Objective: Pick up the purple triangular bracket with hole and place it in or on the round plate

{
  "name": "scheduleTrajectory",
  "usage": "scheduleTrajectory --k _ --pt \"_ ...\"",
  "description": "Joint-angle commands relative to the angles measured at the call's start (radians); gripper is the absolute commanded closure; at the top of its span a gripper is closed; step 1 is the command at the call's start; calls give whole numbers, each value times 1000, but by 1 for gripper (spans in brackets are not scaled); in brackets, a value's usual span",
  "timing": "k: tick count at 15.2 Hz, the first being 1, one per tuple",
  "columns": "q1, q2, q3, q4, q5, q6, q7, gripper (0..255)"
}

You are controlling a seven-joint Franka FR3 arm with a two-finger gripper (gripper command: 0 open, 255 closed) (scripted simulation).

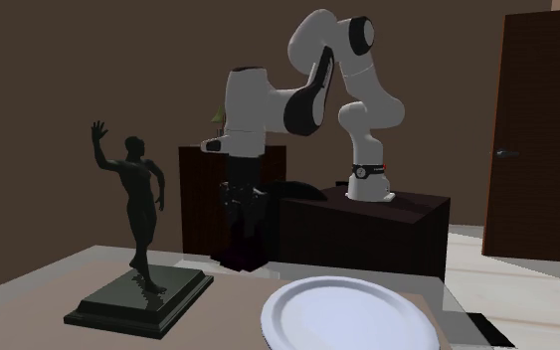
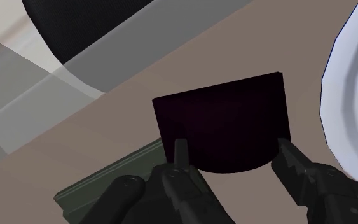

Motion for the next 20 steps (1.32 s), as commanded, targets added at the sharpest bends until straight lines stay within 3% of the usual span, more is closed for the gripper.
scheduleTrajectory --k 1,7,20 --pt "0 -23 2 -6 2 -17 -2 255" --pt "-3 -76 6 -8 8 -67 -9 255" --pt "216 -86 53 48 -17 -158 258 255"
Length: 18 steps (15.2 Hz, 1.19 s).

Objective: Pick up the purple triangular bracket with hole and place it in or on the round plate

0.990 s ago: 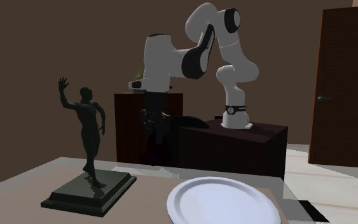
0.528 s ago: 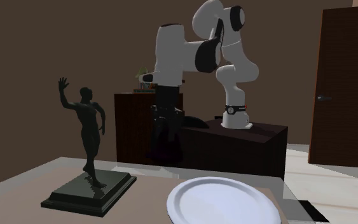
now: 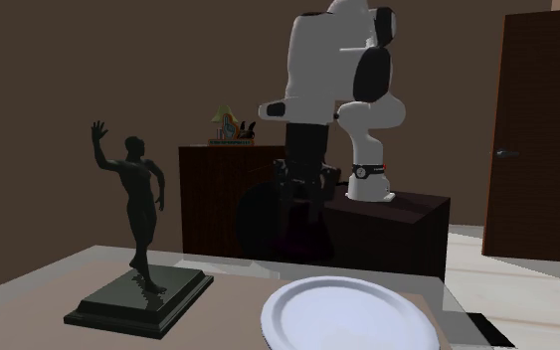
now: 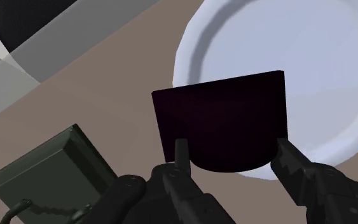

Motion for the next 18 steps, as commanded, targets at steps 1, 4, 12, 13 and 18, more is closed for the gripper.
scheduleTrajectory --k 1,4,12,13,18 --pt "32 3 7 22 -3 -23 38 255" --pt "81 21 18 69 -7 -58 95 255" --pt "116 85 19 99 -18 -27 139 255" --pt "116 94 18 100 -20 -18 140 255" --pt "120 139 13 102 -27 24 147 255"
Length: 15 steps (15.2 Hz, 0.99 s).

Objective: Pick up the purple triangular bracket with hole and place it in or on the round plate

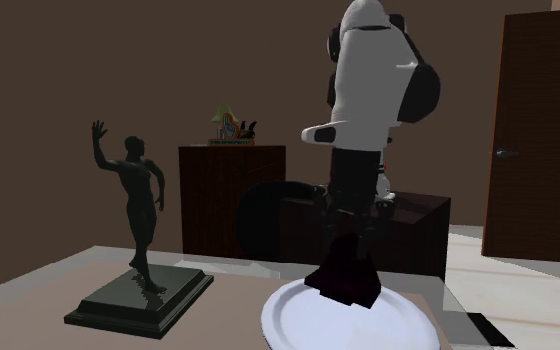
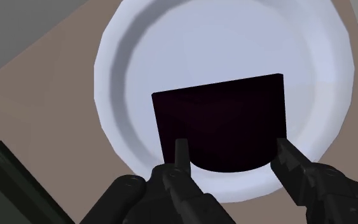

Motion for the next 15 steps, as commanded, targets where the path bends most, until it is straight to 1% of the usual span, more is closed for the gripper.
scheduleTrajectory --k 1,8,15 --pt "0 17 -2 -1 -3 19 2 255" --pt "5 84 -10 13 -12 72 11 255" --pt "5 84 -10 13 -12 72 11 255"
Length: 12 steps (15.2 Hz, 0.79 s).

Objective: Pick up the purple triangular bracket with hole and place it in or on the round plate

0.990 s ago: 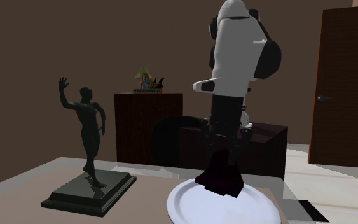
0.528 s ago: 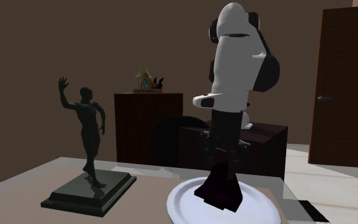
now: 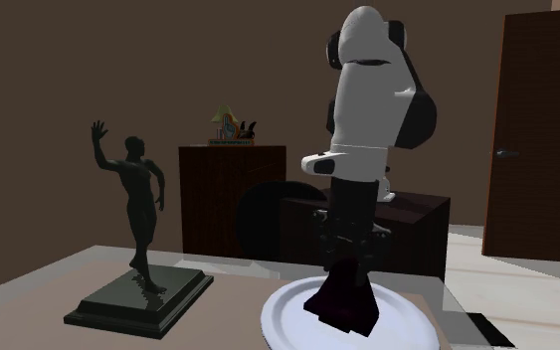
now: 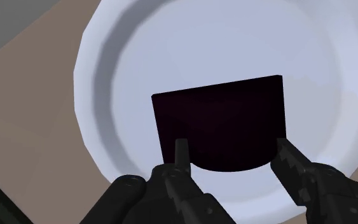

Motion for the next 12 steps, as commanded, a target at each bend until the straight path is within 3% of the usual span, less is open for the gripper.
scheduleTrajectory --k 1,6,12 --pt "0 0 0 0 0 0 0 0" --pt "0 0 0 0 0 0 0 0" --pt "-2 -91 12 -14 12 -76 -7 0"
